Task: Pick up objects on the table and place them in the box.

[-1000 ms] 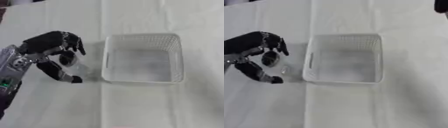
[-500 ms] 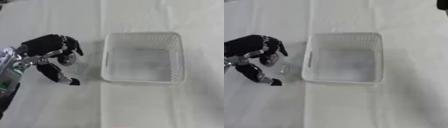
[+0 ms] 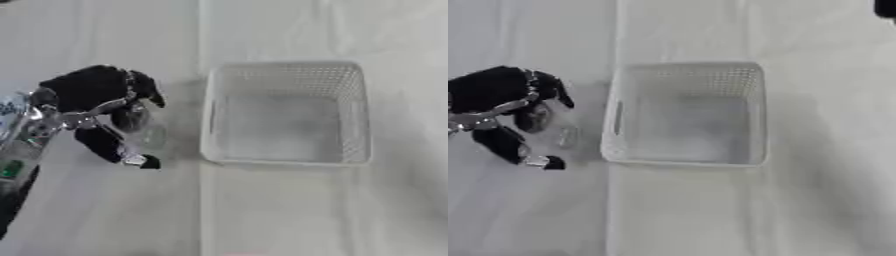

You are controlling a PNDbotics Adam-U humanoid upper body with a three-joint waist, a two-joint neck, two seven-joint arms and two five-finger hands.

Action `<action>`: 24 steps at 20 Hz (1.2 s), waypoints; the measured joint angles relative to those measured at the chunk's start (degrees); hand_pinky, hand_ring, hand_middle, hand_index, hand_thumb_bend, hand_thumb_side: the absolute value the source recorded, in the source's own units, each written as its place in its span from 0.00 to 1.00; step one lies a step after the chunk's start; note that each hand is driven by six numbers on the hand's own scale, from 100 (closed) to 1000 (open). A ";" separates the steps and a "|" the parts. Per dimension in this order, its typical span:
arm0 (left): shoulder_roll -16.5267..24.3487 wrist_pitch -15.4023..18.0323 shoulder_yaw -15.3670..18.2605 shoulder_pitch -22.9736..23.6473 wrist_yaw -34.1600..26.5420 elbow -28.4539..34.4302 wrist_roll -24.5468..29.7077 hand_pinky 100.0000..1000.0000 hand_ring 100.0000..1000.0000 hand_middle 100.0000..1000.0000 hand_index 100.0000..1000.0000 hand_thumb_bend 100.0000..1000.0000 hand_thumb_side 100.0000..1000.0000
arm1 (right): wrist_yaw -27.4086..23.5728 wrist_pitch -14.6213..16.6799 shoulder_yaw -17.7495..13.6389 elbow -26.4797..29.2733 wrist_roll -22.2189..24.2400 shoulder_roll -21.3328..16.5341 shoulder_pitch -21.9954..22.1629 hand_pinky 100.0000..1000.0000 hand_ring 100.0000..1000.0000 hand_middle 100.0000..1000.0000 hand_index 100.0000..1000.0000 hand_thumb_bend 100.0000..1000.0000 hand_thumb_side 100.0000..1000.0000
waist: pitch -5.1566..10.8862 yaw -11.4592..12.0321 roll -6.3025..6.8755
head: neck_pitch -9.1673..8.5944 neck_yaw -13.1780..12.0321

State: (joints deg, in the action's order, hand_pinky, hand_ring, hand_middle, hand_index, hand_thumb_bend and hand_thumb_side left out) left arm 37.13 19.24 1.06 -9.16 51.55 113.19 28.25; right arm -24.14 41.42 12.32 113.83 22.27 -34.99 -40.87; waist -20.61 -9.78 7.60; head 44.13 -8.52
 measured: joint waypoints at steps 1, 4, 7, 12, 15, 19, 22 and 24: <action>-0.39 -0.80 -0.01 -0.20 0.67 0.13 -0.68 0.00 0.00 0.37 0.57 0.28 0.68 | 0.01 0.01 0.00 0.00 -0.01 -0.01 0.00 0.18 0.33 0.63 0.31 0.00 0.95 | -0.03 0.00 0.00 | 0.00 0.00; -2.42 -3.58 -0.06 -1.29 2.36 0.30 -5.47 0.00 0.00 0.33 0.52 0.22 0.70 | 0.03 0.01 0.02 0.00 -0.01 -0.16 0.00 0.18 0.33 0.63 0.31 0.00 0.95 | -0.34 -0.01 0.00 | 0.00 -0.01; -4.55 -5.66 -0.29 -1.44 4.08 0.31 -10.95 0.00 0.00 0.28 0.48 0.13 0.62 | 0.04 0.01 0.02 0.00 -0.01 -0.19 -0.02 0.18 0.33 0.63 0.31 0.00 0.95 | -0.37 -0.09 -0.01 | 0.00 -0.01; -6.41 -7.74 -0.42 -1.29 5.75 0.31 -17.51 0.00 0.00 0.00 0.48 0.00 0.45 | 0.22 -0.02 0.02 0.00 0.02 -0.39 -0.02 0.18 0.33 0.63 0.31 0.00 0.94 | -0.39 -0.02 0.01 | 0.00 -0.02; -6.69 -8.90 -0.42 -0.85 6.84 0.31 -19.54 0.00 0.00 0.00 0.43 0.00 0.43 | 0.23 -0.06 0.04 0.00 0.06 -0.39 -0.02 0.18 0.33 0.63 0.31 0.00 0.94 | -0.39 0.07 0.04 | 0.00 -0.02; -7.05 -9.60 -0.42 -0.52 7.50 0.31 -20.83 0.00 0.00 0.00 0.42 0.00 0.42 | 0.23 -0.28 0.09 0.00 0.28 -0.39 -0.01 0.18 0.33 0.63 0.31 0.00 0.94 | -0.39 0.24 0.12 | 0.00 -0.02; -7.05 -9.71 -0.42 -0.38 7.43 0.31 -21.91 0.00 0.00 0.00 0.42 0.00 0.42 | 0.22 -0.32 0.17 0.00 0.32 -0.39 0.00 0.18 0.33 0.63 0.31 0.00 0.94 | -0.38 0.37 0.23 | 0.00 -0.02; -7.05 -9.68 -0.41 -0.37 7.26 0.31 -22.79 0.00 0.00 0.00 0.42 0.00 0.42 | 0.21 -0.40 0.17 0.00 0.40 -0.39 0.01 0.18 0.33 0.63 0.31 0.00 0.94 | -0.38 0.40 0.29 | 0.00 -0.02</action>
State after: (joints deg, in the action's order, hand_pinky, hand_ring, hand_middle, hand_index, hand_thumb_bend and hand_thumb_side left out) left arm 30.08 9.56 0.65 -9.53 58.82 113.50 5.46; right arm -23.93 41.02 12.50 113.83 22.67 -35.39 -40.86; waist -20.99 -9.38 7.89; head 44.13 -8.54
